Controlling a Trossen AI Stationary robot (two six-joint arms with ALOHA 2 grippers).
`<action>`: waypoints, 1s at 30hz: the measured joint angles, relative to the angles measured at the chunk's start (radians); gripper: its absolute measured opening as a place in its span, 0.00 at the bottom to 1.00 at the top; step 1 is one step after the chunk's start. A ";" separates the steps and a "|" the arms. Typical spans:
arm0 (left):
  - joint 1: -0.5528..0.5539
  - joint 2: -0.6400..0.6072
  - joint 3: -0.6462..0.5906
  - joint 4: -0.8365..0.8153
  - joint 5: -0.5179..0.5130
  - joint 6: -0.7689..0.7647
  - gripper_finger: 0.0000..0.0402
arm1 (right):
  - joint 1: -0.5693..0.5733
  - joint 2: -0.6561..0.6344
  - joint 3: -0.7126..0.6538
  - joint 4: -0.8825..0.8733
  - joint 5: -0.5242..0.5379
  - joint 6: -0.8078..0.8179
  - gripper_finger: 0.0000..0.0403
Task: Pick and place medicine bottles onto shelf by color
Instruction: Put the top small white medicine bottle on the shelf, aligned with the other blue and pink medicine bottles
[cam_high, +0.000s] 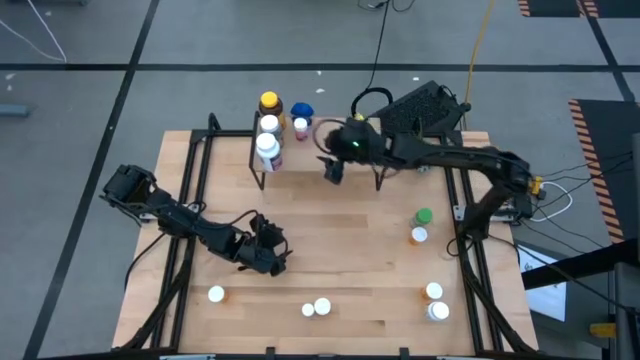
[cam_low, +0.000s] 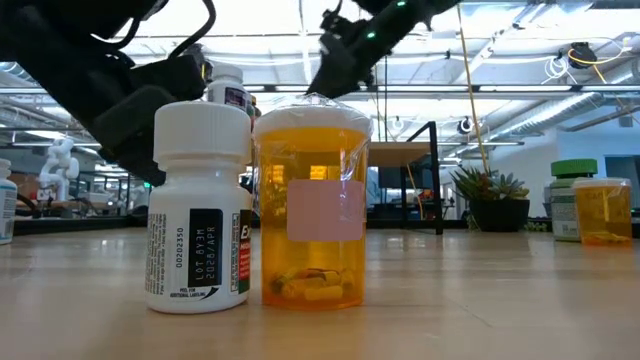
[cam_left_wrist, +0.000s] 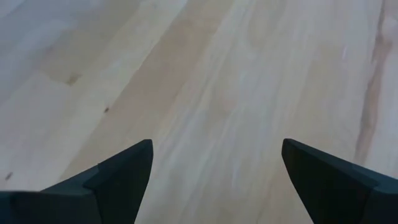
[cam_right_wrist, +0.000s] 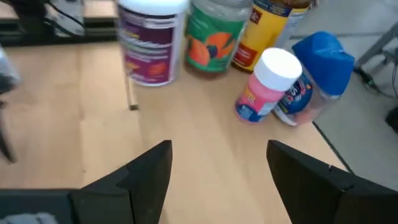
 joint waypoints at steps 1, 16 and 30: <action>0.000 0.000 0.000 0.001 0.000 0.003 0.90 | 0.011 -0.032 -0.046 0.030 0.000 0.003 0.64; 0.014 -0.001 0.000 0.075 0.014 -0.048 0.90 | 0.342 -0.167 -0.524 0.648 -0.129 -0.004 0.64; -0.026 -0.077 0.014 -0.021 0.077 -0.040 0.90 | 0.604 0.031 -0.523 0.911 0.064 0.032 0.64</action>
